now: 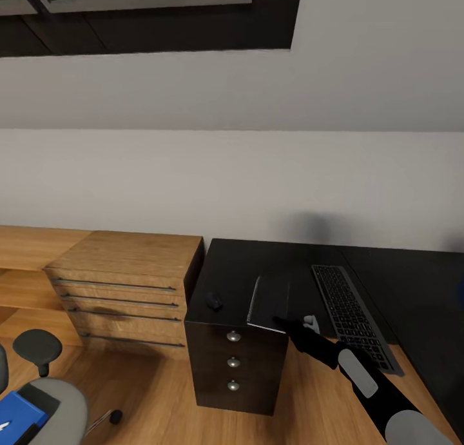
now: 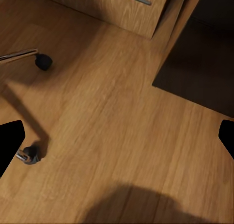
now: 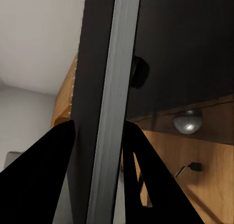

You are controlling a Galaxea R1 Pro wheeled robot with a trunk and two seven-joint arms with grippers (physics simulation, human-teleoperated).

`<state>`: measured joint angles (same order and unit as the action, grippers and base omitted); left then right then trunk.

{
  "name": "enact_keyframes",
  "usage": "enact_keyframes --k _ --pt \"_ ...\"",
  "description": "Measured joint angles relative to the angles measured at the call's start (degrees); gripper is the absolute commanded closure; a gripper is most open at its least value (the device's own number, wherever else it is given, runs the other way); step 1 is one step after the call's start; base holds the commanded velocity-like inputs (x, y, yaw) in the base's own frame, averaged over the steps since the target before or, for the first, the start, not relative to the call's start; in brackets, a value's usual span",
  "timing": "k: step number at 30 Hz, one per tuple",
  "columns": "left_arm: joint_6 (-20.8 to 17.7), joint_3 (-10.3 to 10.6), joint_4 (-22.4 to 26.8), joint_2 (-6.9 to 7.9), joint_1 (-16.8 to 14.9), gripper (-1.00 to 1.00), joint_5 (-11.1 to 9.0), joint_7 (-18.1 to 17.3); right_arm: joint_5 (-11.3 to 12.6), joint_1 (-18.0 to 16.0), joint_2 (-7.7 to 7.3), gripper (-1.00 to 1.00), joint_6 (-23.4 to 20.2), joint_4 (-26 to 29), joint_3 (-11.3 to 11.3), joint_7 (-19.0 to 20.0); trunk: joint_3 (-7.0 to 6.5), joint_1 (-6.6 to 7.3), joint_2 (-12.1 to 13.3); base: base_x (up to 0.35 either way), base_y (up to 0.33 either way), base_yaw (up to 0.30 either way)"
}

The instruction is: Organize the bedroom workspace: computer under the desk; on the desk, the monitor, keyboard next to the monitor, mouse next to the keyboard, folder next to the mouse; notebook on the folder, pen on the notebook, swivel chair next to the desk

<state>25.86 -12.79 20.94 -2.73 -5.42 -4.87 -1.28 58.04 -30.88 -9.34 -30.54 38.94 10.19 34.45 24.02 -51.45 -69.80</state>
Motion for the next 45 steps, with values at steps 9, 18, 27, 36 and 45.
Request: enact_keyframes --k 9,18,27,36,45 --pt "-0.05 0.01 0.00 0.09 0.00 -1.00 -0.03 0.00 0.01 -0.01 -0.09 1.00 0.00 0.00 -0.01 0.03 0.00 -0.02 0.00 0.070 0.000 0.000" --pt "-0.07 0.09 0.00 0.02 0.00 -1.00 -0.06 0.06 0.02 -0.01 -0.09 1.00 0.00 0.00 -0.01 0.03 0.00 -0.02 0.00 0.007 0.000 0.000" --pt "-0.03 0.10 0.00 0.01 0.00 -1.00 -0.07 0.10 -0.05 -0.01 -0.09 1.00 0.02 -0.01 -0.01 0.02 0.35 -0.46 -0.78 0.000 0.000 0.000" --pt "-0.02 0.02 0.00 0.01 0.00 -1.00 -0.07 0.16 -0.05 -0.01 -0.09 1.00 0.03 -0.01 0.00 0.02 1.97 -2.43 -4.40 0.000 0.000 0.000" --pt "0.01 0.01 0.00 0.01 0.00 -1.00 -0.07 0.16 -0.08 -0.01 -0.09 1.00 0.03 -0.01 0.00 0.02 3.59 -4.41 -8.01 0.000 0.000 0.000"
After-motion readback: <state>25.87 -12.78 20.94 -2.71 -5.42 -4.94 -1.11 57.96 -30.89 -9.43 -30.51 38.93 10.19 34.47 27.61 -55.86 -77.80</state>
